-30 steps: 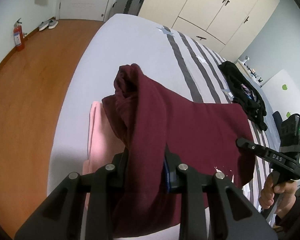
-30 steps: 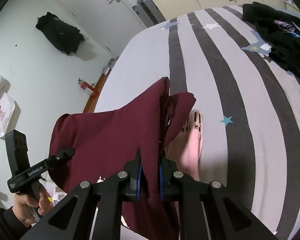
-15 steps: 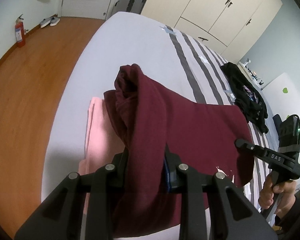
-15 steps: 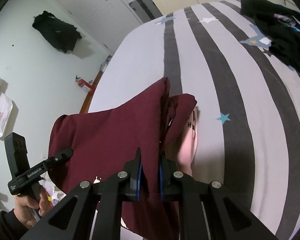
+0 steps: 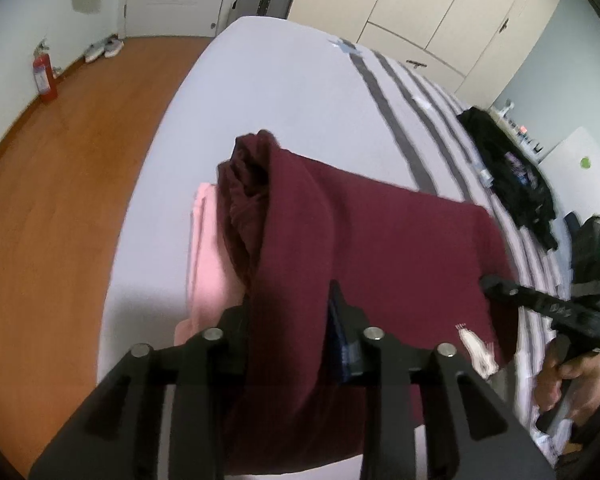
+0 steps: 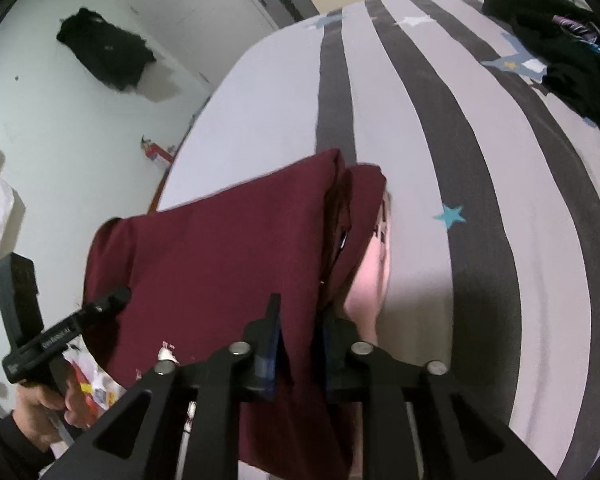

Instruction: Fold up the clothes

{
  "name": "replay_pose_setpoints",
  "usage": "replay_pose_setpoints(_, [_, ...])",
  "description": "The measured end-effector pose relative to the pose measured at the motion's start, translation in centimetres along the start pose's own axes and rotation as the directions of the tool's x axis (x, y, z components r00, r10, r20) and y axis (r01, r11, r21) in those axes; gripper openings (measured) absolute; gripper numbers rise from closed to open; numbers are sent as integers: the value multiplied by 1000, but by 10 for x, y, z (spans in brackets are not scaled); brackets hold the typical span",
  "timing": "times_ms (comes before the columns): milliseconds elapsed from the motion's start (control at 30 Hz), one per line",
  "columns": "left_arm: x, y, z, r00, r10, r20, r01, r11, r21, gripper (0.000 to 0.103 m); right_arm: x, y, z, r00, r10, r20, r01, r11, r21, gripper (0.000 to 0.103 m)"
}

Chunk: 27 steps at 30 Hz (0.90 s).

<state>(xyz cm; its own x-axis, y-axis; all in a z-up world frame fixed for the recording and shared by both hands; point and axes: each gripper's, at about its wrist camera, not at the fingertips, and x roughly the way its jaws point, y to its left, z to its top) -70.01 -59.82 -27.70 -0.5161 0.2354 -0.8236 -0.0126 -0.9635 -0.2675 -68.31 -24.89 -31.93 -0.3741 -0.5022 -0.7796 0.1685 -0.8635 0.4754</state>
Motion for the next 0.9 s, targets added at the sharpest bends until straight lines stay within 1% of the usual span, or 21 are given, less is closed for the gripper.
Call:
replay_pose_setpoints(33, [-1,1,-1,1000,20,10,-20,1000,-9,44,-2,-3,0,1000,5,5,-5,1000,5,23])
replay_pose_setpoints(67, [-5,2,-1,999,39,24,-38,999,-18,53,-5,-7,1,1000,11,10,-12,1000,14,25])
replay_pose_setpoints(100, [-8,3,-1,998,57,39,-56,998,-27,56,-9,-11,2,1000,18,16,-18,1000,24,26])
replay_pose_setpoints(133, [-11,4,-1,996,76,54,-74,997,-36,56,-12,-13,2,1000,10,22,-10,1000,22,26])
replay_pose_setpoints(167, [-16,3,-2,992,102,76,-101,995,-28,56,-16,-16,3,1000,1,28,-1,1000,20,28])
replay_pose_setpoints(200, [-22,0,-3,985,135,105,-135,991,-4,56,-22,-16,3,999,-24,42,24,1000,6,31])
replay_pose_setpoints(233, [-25,-3,-4,980,156,122,-160,987,19,56,-29,-16,3,997,-45,66,46,999,-8,31])
replay_pose_setpoints(300, [-22,-8,-7,971,207,119,-217,973,81,57,-34,-12,-1,992,-92,84,95,995,-43,31])
replay_pose_setpoints(367, [-19,-8,-10,967,225,117,-236,967,95,57,-33,-8,-4,984,-151,91,159,984,-81,31])
replay_pose_setpoints(400, [-18,-6,-10,968,224,114,-234,969,82,57,-30,-11,-3,981,-176,82,182,981,-71,31])
replay_pose_setpoints(467, [-16,2,-9,974,200,102,-203,979,16,57,-23,-22,-4,975,-214,55,216,976,-29,30])
replay_pose_setpoints(500, [-17,7,-8,978,184,97,-182,983,-26,57,-21,-30,-5,973,-227,37,227,974,4,24])
replay_pose_setpoints(533, [-17,8,-6,979,180,95,-177,983,-42,57,-18,-37,-5,971,-238,18,238,971,36,18])
replay_pose_setpoints(567, [-22,5,-6,975,192,114,-190,981,-27,52,-15,-44,-6,968,-249,0,249,966,68,16])
replay_pose_setpoints(600, [-28,2,-6,970,196,141,-196,980,-13,42,-23,-44,-5,968,-247,32,245,967,67,16])
replay_pose_setpoints(633, [-34,-1,-3,968,192,160,-194,981,-5,34,-31,-40,-3,969,-238,71,235,971,51,16])
replay_pose_setpoints(667, [-39,-5,-1,966,188,179,-191,982,2,21,-39,-35,-2,969,-222,108,220,975,29,16])
replay_pose_setpoints(700, [-41,-8,1,966,179,189,-186,982,18,11,-45,-26,1,968,-209,142,212,977,-5,16])
replay_pose_setpoints(767, [-36,-15,7,969,157,190,-171,983,61,3,-48,-7,6,964,-190,186,206,976,-69,16])
replay_pose_setpoints(867, [-27,-17,16,973,148,178,-163,984,73,3,-33,34,16,966,-138,219,176,971,-163,16])
replay_pose_setpoints(900, [-22,-18,21,972,152,177,-167,983,70,3,-27,42,18,965,-141,221,182,967,-177,16])
